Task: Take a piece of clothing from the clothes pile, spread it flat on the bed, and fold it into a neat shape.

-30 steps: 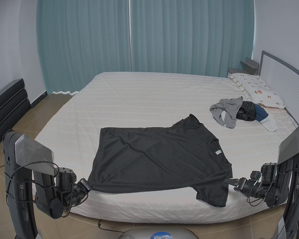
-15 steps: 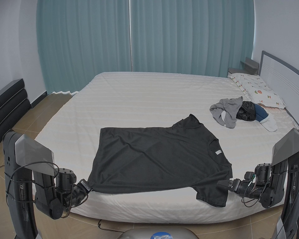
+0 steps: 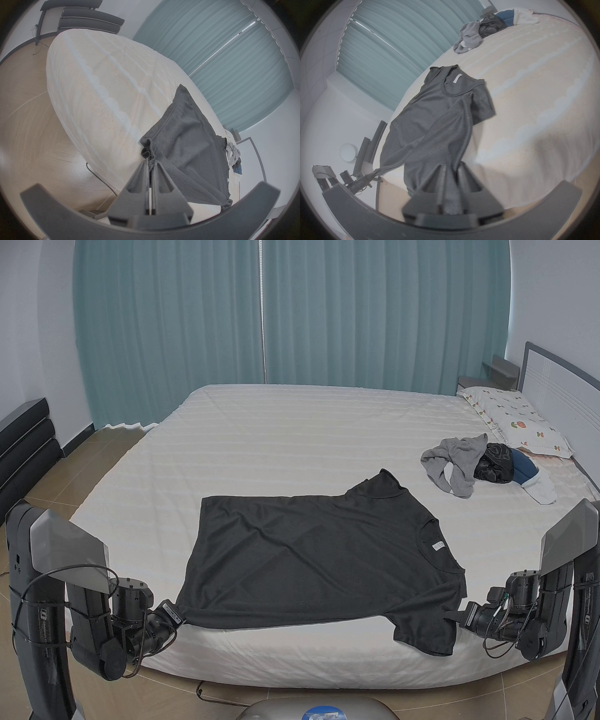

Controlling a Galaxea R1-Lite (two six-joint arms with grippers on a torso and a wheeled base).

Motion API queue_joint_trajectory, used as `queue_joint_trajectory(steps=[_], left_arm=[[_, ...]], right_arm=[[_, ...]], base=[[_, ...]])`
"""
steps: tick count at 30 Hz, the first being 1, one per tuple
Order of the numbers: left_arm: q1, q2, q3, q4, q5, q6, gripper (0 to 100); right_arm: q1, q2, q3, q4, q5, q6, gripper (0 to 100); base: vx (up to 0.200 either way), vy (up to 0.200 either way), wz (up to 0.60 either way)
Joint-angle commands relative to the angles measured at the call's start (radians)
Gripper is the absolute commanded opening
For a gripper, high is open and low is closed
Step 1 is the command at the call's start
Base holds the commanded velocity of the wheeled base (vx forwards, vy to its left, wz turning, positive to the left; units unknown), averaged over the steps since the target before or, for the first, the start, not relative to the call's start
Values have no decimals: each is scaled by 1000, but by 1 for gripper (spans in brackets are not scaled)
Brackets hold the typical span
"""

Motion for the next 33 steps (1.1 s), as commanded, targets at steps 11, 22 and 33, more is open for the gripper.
queue_joint_trajectory(steps=[11,22,33], left_arm=[[9,-54,70,-53,25,91,0],[21,-54,148,-123,80,234,0],[28,-84,218,-123,103,351,0]], right_arm=[[5,-146,196,-13,-11,-13,0],[31,-319,199,274,-8,-24,0],[55,-390,199,475,-18,-80,0]], base=[[0,0,0],[0,0,0],[0,0,0]])
